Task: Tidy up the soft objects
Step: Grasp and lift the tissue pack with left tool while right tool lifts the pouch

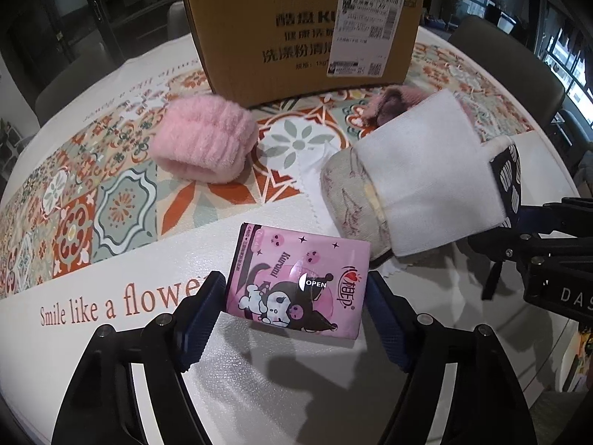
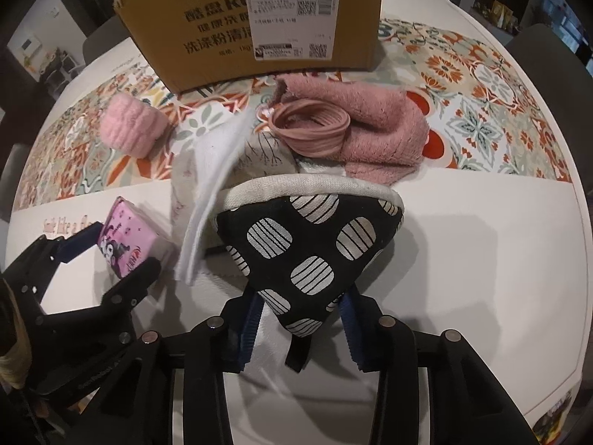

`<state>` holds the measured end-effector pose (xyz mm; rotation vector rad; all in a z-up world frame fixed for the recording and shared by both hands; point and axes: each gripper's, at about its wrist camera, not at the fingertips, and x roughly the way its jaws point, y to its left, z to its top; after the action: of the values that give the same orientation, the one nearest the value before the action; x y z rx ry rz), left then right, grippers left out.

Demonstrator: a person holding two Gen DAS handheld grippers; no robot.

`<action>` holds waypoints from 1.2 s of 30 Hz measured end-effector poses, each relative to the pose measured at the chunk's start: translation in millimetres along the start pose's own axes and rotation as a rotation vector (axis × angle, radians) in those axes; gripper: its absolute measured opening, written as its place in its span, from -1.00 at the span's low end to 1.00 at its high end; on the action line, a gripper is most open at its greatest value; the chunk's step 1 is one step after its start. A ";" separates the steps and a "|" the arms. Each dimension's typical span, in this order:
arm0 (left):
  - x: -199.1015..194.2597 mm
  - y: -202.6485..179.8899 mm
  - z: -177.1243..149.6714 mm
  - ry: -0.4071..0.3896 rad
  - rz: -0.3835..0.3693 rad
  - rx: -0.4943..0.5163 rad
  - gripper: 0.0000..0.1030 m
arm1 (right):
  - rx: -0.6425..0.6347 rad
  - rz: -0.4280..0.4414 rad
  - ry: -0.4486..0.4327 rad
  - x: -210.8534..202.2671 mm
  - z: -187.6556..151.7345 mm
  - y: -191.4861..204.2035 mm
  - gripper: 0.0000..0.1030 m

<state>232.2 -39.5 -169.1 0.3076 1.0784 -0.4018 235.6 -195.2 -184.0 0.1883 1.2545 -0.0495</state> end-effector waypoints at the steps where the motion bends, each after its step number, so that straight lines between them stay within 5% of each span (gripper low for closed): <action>1: -2.8 -0.2 -0.3 -0.007 0.004 -0.001 0.47 | -0.008 -0.001 -0.011 -3.9 -1.0 0.7 -0.20; 12: -45.8 2.0 5.2 -0.125 0.039 -0.008 0.47 | -0.059 -0.044 -0.115 -44.5 -5.1 5.3 -0.20; 36: -145.3 11.0 46.9 -0.431 0.104 -0.049 0.46 | -0.084 0.050 -0.362 -125.3 16.1 14.3 -0.20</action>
<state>214.3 -25.9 -17.7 0.2191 0.6465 -0.3284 213.6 -192.1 -58.8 0.1304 0.8887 0.0120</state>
